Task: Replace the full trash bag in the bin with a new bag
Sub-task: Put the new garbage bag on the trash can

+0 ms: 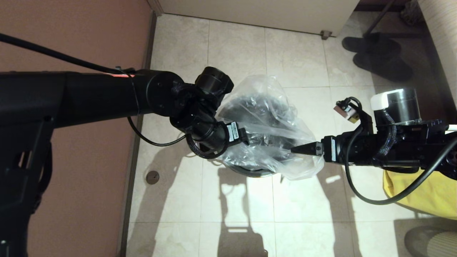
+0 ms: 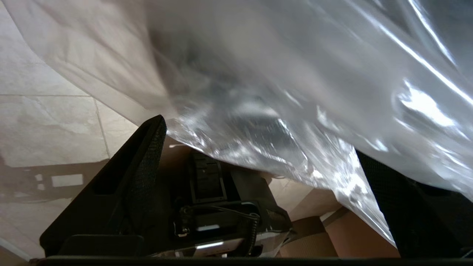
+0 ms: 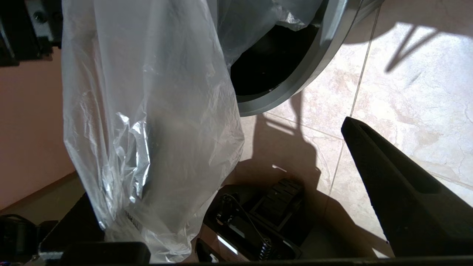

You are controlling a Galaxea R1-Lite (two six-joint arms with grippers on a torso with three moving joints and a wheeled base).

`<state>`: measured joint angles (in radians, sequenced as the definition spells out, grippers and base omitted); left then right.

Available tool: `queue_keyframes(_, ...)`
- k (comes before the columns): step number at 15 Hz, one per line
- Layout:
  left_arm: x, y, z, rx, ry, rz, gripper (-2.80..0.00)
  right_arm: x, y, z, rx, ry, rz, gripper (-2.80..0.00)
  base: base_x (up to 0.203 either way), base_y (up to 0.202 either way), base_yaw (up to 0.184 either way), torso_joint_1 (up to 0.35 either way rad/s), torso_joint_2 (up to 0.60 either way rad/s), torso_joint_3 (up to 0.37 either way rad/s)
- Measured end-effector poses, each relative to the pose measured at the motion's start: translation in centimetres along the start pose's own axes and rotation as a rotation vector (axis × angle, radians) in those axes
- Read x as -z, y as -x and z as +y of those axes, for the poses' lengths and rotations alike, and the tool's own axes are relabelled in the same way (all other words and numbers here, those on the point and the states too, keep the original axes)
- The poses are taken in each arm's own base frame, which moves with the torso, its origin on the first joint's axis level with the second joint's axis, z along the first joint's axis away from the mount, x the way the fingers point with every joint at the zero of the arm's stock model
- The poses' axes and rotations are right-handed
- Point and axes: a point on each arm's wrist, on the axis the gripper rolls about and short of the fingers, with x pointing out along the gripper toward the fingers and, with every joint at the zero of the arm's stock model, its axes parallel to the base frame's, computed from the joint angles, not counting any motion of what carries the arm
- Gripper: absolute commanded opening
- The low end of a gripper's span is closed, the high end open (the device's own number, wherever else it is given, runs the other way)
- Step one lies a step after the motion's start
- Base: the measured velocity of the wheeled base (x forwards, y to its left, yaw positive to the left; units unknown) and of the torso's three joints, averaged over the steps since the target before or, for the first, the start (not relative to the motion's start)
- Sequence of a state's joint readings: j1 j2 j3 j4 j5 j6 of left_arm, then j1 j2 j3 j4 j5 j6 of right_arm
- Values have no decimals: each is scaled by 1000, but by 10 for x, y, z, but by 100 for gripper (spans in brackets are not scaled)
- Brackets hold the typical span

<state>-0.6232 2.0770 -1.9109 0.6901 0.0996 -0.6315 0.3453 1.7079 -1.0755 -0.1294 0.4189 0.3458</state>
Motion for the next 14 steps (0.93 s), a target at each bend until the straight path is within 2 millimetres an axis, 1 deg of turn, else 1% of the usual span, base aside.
queue_keyframes(1,-3,-2,1,-4,4,-4,-280,0,1,0,0,0,-1,0,0,0,0,0,0,0)
queue_keyframes(3,-4,-1,2,-5,7,-6,-280,0,2,0,0,2,-3,0,0,0,0,0,0,0)
queue_keyframes(6,-6,9,1,5,1,-17,-280,0,2,0,1,2,-4,0,0,0,0,0,0,0)
queue_keyframes(10,-3,18,3,-3,-4,6,-280,0,3,-1,4,2,-4,0,0,0,0,0,0,0)
queue_keyframes(14,14,32,4,-7,-22,64,-280,-1,3,-1,16,2,-10,0,0,0,0,0,0,0)
